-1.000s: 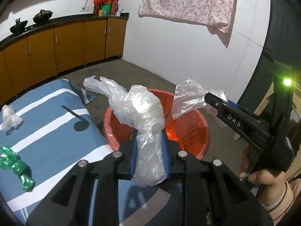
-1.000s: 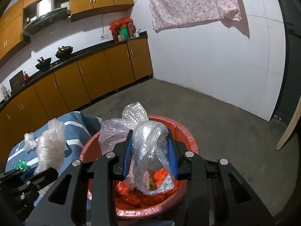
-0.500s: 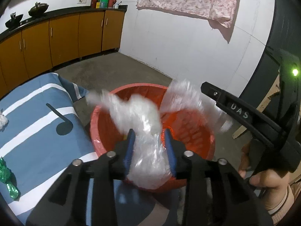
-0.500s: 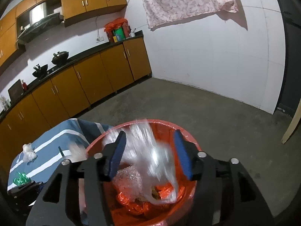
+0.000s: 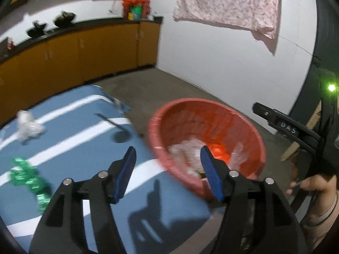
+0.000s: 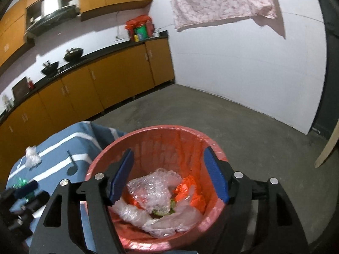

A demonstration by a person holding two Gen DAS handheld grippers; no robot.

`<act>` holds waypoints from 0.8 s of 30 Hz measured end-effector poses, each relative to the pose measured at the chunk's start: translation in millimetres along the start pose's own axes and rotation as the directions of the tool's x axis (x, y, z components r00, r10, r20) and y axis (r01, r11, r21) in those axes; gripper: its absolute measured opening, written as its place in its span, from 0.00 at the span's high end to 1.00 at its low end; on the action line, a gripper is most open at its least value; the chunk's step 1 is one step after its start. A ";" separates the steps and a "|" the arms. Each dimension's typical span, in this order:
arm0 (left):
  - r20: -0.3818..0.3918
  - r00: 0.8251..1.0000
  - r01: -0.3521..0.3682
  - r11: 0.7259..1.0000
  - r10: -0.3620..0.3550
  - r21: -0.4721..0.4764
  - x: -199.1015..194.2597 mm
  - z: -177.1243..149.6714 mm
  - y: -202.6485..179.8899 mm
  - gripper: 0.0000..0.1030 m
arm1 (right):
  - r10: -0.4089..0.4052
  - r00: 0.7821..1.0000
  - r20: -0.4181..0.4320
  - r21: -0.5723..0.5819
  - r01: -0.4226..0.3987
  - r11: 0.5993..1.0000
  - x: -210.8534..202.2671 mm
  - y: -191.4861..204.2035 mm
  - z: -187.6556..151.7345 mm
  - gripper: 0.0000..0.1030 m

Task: Collect trash
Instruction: 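Carry both clear bags over the orange basket and release them, then grasp the green bag with the right tool while the left tool grasps a clear bag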

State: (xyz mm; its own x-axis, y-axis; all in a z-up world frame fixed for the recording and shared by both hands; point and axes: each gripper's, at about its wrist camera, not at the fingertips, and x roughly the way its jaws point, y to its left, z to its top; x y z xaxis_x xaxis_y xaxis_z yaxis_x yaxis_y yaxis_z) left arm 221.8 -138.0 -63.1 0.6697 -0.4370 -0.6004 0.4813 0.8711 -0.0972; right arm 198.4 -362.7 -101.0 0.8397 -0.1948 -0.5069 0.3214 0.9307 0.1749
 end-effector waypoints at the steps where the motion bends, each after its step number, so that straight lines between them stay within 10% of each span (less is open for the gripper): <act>1: 0.013 1.000 -0.023 1.000 0.023 -0.003 -7.4 -1.9 6.3 0.37 | 0.014 1.000 -0.005 -0.018 -0.014 1.000 -1.1 6.7 -1.1 0.34; 8: 0.076 0.947 -0.307 0.949 0.313 -0.076 -74.1 -28.6 88.3 0.31 | 0.168 0.984 -0.064 -0.182 -0.177 0.967 -6.0 85.2 -14.0 0.34; 14: -0.001 0.828 -0.551 0.812 0.561 -0.194 -111.3 -59.6 180.1 0.25 | 0.324 0.932 -0.162 -0.290 -0.359 0.887 -3.8 178.0 -39.7 0.34; 18: -0.053 0.776 -0.615 0.735 0.628 -0.286 -132.4 -76.2 231.7 0.20 | 0.398 0.889 -0.224 -0.337 -0.454 0.825 -2.5 232.9 -58.2 0.34; 24: -0.080 0.750 -0.635 0.681 0.657 -0.364 -151.2 -85.9 275.9 0.18 | 0.436 0.844 -0.311 -0.403 -0.533 0.744 9.3 299.1 -86.7 0.36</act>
State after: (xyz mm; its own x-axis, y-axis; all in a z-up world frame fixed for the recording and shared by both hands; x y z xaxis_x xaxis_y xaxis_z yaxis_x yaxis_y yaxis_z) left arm 204.7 187.7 -67.3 0.7731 0.2622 -0.5776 -0.3035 0.9525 0.0260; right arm 264.4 -59.3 -126.6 0.7129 0.3380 -0.6144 -0.3848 0.9210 0.0603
